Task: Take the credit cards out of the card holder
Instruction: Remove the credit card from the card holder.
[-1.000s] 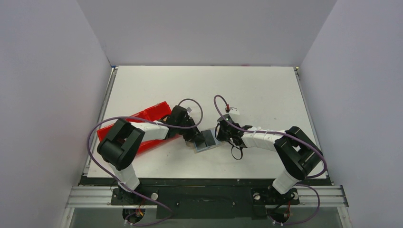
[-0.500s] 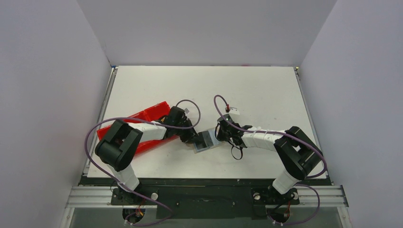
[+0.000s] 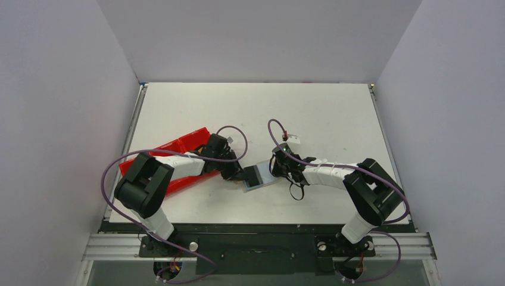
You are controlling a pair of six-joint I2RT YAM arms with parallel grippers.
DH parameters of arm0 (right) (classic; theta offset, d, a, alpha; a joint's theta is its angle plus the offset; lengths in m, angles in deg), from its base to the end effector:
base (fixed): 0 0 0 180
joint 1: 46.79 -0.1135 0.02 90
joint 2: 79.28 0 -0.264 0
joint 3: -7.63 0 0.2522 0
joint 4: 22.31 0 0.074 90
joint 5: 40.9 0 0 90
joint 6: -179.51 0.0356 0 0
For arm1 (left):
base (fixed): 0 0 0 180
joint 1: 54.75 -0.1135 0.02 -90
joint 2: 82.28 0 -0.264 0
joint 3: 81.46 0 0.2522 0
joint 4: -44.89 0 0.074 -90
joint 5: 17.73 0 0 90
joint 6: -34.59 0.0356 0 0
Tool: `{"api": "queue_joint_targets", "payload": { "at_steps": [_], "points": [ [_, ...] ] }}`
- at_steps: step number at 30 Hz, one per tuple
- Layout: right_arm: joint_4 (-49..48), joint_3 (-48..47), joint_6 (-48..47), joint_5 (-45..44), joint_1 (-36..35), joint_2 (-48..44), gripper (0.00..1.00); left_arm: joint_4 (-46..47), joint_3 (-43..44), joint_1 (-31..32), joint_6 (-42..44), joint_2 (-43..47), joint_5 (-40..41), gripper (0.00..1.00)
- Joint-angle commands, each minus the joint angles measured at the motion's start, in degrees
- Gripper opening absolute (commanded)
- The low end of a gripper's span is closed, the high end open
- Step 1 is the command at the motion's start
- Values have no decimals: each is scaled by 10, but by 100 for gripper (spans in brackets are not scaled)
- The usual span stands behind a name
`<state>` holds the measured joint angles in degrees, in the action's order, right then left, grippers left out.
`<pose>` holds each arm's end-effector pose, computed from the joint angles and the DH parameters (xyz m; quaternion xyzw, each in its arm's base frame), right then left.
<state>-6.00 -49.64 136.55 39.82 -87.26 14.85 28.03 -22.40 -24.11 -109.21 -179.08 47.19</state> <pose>0.2367 0.1944 0.1382 0.0797 0.9427 0.1623 0.2805 0.2610 -0.1721 0.1347 -0.1220 0.9243 -0.3526 0.0808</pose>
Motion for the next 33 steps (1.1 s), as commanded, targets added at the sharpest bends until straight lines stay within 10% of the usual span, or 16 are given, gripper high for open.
{"api": "queue_joint_targets", "payload": {
  "at_steps": [1, 33],
  "points": [
    [81, 35, -13, -8, 11, 66, 0, -13, 1, -2, 21, 29, 6, 0],
    [84, 89, -2, -35, 58, -7, 0, -126, 42, 21, 81, 112, 42, 0]
  ]
}}
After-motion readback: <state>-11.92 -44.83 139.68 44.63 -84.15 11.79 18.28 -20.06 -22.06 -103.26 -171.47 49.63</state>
